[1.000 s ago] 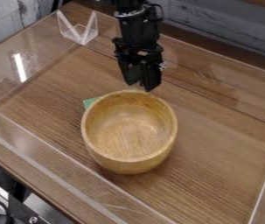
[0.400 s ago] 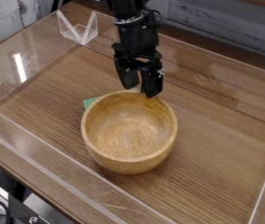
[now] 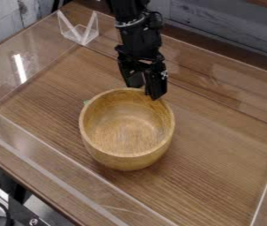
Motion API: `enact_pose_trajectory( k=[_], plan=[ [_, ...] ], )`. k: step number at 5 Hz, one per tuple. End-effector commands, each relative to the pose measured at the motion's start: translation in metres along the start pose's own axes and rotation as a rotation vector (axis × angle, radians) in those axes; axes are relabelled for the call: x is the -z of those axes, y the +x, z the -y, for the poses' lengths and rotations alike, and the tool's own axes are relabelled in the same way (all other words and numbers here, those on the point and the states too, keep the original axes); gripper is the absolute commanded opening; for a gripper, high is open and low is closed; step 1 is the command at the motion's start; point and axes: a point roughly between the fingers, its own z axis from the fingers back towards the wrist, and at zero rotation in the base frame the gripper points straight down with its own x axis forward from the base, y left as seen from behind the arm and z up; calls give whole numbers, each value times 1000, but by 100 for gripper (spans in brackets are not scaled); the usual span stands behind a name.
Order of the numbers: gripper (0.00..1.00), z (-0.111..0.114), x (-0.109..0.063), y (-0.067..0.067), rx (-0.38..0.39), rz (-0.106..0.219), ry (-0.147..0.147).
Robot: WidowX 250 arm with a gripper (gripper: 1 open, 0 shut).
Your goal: Put the green block in the brown bowl
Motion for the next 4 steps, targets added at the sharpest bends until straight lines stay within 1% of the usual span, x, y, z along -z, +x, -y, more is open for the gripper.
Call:
enact_pose_trajectory(
  k=[1, 3, 4],
  plan=[
    [100, 5, -9, 0, 44, 28, 28],
    [100, 8, 2, -7, 96, 2, 28],
    [100, 7, 6, -7, 95, -1, 25]
  ],
)
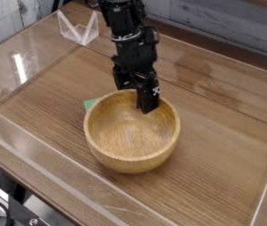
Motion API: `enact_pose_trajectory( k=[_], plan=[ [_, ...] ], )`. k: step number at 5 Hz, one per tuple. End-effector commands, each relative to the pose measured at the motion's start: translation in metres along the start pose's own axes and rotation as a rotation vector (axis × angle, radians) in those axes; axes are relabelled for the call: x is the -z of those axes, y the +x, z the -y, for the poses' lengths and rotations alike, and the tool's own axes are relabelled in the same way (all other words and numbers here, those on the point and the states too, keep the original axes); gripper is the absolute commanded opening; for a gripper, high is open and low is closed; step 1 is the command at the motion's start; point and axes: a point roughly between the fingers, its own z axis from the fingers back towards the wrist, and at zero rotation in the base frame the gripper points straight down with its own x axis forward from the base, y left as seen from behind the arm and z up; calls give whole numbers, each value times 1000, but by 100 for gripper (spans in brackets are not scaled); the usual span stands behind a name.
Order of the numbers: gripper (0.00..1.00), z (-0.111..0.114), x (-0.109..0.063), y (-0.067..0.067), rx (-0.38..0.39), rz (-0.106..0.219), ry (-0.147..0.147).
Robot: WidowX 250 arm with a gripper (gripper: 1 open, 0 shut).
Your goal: Put the green block in the brown bowl
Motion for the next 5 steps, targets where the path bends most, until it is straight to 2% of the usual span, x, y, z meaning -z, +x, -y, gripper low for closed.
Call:
enact_pose_trajectory(
  k=[1, 2, 5],
  plan=[
    [100, 0, -5, 5, 12, 27, 16],
    [0, -1, -2, 5, 7, 20, 8],
    [0, 1, -4, -8, -52, -47, -51]
  ],
)
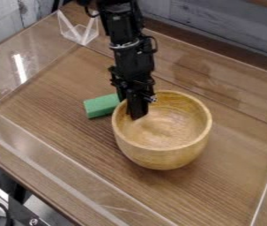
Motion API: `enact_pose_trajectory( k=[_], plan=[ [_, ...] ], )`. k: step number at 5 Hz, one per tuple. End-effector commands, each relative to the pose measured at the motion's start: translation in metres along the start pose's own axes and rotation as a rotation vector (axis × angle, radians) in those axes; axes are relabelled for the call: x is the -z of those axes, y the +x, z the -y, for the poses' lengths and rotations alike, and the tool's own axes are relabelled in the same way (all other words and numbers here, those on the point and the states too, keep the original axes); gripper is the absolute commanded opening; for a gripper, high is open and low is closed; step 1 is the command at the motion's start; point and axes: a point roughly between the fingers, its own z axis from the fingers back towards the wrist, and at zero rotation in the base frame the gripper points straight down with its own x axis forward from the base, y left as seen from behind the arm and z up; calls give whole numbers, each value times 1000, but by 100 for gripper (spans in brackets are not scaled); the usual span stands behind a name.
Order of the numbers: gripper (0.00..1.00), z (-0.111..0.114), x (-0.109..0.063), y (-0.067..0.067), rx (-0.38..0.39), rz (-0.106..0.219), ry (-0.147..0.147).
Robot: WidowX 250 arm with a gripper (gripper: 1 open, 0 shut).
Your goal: Put the green block in the brown bowl
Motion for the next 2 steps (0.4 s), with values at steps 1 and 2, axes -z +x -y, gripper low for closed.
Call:
enact_pose_trajectory(
  k=[1, 2],
  plan=[
    [0, -1, -14, 0, -13, 16, 2],
    [0, -2, -15, -3, -31, 0, -14]
  ],
)
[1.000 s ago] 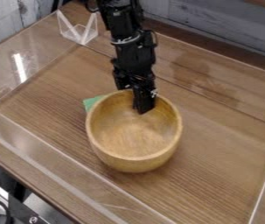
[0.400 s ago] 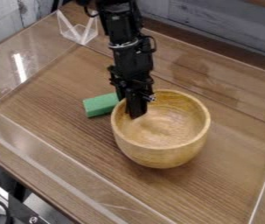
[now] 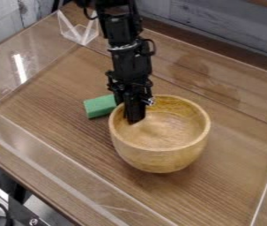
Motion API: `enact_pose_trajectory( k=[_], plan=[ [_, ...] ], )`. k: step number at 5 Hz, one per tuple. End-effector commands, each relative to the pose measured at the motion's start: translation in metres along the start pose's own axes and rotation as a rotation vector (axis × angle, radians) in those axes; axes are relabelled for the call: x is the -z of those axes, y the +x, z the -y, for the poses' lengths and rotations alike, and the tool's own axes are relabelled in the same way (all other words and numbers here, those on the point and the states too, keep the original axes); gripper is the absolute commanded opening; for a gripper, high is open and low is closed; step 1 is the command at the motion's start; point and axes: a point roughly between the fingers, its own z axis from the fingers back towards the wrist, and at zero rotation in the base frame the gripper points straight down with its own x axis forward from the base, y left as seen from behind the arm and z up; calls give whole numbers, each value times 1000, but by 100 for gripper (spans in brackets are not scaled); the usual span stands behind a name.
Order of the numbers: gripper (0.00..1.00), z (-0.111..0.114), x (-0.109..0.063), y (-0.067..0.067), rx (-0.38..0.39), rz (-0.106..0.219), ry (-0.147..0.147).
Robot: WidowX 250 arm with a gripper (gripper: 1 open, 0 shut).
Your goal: Put the green block in the brown bowl
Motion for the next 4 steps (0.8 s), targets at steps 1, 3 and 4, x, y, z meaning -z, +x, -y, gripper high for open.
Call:
enact_pose_trajectory(
  k=[1, 3, 4],
  plan=[
    [0, -3, -16, 4, -8, 31, 11],
    [0, -4, -18, -1, -37, 6, -13],
    [0, -4, -19, -3, -50, -6, -24]
  ],
)
